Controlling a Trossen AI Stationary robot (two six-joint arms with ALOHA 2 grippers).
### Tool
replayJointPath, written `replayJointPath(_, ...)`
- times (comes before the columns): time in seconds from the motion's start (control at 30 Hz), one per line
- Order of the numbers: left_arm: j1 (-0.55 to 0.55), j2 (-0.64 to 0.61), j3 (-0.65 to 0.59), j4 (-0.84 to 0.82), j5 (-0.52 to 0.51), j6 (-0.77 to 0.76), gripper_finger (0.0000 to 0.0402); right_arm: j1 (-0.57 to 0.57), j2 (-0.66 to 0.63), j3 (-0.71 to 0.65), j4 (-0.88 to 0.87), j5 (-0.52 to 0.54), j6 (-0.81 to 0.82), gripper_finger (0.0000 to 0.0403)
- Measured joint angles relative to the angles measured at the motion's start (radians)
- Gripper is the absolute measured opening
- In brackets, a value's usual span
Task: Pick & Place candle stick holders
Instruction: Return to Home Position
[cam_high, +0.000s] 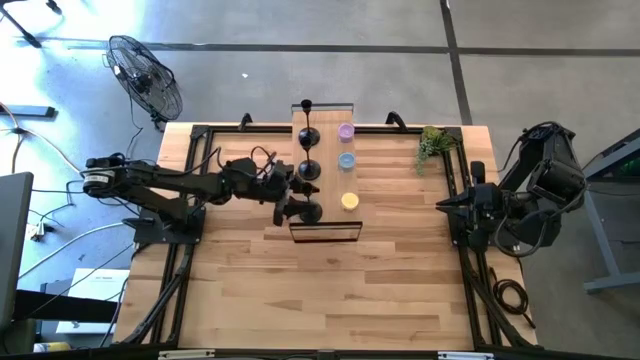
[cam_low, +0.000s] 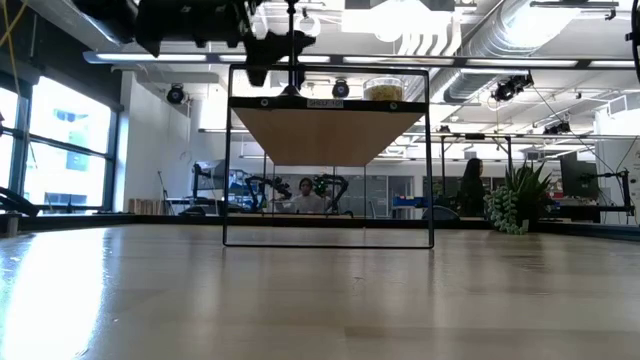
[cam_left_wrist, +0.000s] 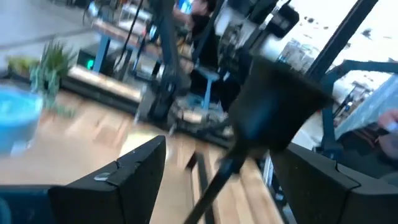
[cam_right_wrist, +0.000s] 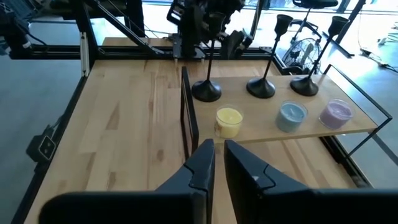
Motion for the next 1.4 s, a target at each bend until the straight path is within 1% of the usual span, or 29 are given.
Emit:
replayJointPath(0.07,0.0,0.0,0.013,0.021,0.007,0.022,0.0285,0.0,0.0,0.0,0.0,0.004,-0.003,0.0031)
replayJointPath(0.3,0.0,0.0,0.08,0.029,0.011,0.221,0.0285,0.0,0.0,0.0,0.0,0.008,-0.003,0.0029)
replayJointPath(0.47,0.0,0.0,0.133,0.029,0.011,0.312,0.0285,0.0,0.0,0.0,0.0,0.008,-0.003,0.0032)
replayJointPath(0.73,0.0,0.0,0.287,0.034,0.011,0.308,0.0285,0.0,0.0,0.0,0.0,0.008,0.018,0.0029)
replayJointPath(0.83,0.0,0.0,0.344,0.033,0.011,0.269,0.0285,0.0,0.0,0.0,0.0,0.008,0.028,0.0032)
replayJointPath(1.0,0.0,0.0,0.424,0.032,0.011,0.229,0.0285,0.0,0.0,0.0,0.0,0.057,0.027,0.0037)
replayJointPath(1.1,0.0,0.0,0.449,0.03,0.018,0.229,0.0285,0.0,0.0,0.0,0.0,0.088,0.029,0.0034)
replayJointPath(1.2,0.0,0.0,0.459,0.031,0.044,0.228,0.0285,0.0,0.0,0.0,0.0,0.091,0.02,0.0031)
replayJointPath(1.33,0.0,0.0,0.459,0.027,0.047,0.223,0.0285,0.0,0.0,0.0,0.0,0.106,0.013,0.0031)
replayJointPath(1.4,0.0,0.0,0.459,0.027,0.046,0.197,0.0285,0.0,0.0,0.0,0.0,0.114,0.013,0.0033)
